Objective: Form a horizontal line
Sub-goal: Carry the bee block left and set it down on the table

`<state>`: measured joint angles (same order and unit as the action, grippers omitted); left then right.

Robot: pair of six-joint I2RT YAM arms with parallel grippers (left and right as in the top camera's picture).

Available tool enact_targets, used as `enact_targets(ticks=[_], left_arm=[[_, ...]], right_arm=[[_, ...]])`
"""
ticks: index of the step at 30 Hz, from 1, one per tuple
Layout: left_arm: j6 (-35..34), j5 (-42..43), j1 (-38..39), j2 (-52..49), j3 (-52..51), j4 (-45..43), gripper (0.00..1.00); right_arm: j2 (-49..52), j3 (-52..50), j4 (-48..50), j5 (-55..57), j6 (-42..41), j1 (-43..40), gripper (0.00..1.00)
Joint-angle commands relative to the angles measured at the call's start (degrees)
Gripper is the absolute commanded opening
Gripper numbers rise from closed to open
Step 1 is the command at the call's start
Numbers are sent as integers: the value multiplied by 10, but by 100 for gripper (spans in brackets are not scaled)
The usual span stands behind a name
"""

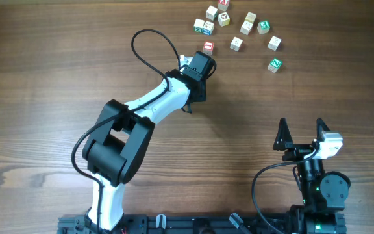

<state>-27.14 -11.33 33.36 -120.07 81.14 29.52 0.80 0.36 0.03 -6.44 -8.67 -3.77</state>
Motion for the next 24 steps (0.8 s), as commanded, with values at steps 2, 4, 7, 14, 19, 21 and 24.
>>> enact_targets(ticks=[2,4,7,14,19,21,24], left_arm=[[-3,-8,-2,8,-7,-1,45],[-3,-7,-2,8,-7,-1,46],[-3,-7,-2,8,-7,-1,45],[-7,-7,-2,8,-7,1,32],[-19,-8,-2,8,-7,1,36],[-19,-8,-2,8,-7,3,47],[-19,-8,-2,8,-7,5,59]], right_arm=[[-2,-1,4,-9,10,2,100],[-2,-1,3,-9,10,2,100],[-2,-1,4,-9,10,2,100],[-2,-1,4,-9,10,2,100],[-2,-1,4,-9,10,2,100],[-2,-1,3,-9,10,2,100],[-2,-1,3,-9,10,2,100]])
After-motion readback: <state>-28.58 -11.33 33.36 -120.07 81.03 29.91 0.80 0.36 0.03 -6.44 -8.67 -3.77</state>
